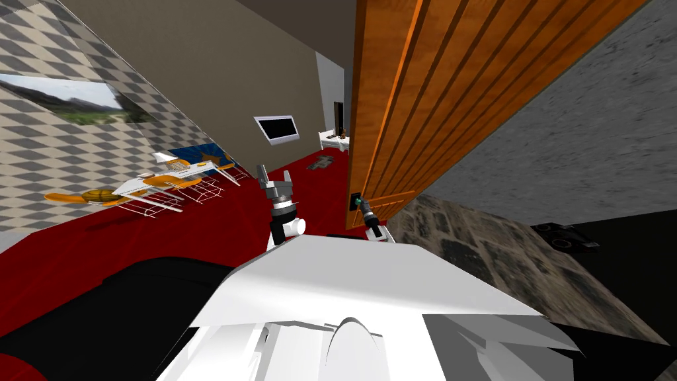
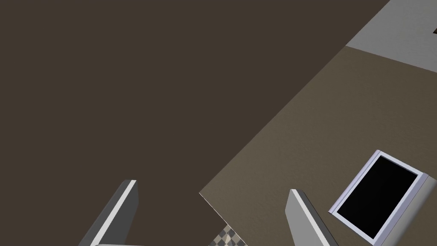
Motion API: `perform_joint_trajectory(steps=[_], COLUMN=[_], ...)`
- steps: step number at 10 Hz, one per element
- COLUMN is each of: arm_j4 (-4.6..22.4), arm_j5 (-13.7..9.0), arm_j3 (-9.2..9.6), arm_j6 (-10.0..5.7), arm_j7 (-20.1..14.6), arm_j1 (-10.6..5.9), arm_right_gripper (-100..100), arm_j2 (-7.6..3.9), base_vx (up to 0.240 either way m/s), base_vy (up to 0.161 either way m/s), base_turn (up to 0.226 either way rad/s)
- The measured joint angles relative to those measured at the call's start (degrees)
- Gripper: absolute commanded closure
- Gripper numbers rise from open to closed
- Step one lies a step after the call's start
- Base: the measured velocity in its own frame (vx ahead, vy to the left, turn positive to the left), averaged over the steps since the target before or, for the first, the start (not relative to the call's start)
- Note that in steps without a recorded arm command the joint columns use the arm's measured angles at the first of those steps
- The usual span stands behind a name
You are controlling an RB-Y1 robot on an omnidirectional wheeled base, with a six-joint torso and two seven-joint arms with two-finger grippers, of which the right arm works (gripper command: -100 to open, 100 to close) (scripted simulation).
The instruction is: Push the door open
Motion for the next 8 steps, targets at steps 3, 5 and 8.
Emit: perform_joint_trajectory(steps=[3, 5, 8], arm_j4=[0.21, 0.57, 0.25], arm_j5=[-0.72, -1.23, -1.70], arm_j3=[-1.71, -3.28, -4.85], arm_j6=[0.40, 0.42, 0.59], arm_j7=[0.35, 0.83, 1.06], arm_j1=[-0.55, -1.01, -1.37], arm_right_gripper=[100, 100, 100], arm_j2=[0.23, 1.31, 1.15], base_vx=[0.170, 0.145, 0.115], base_vy=[0.147, 0.158, 0.080], base_turn=[-0.075, -0.090, -0.075])
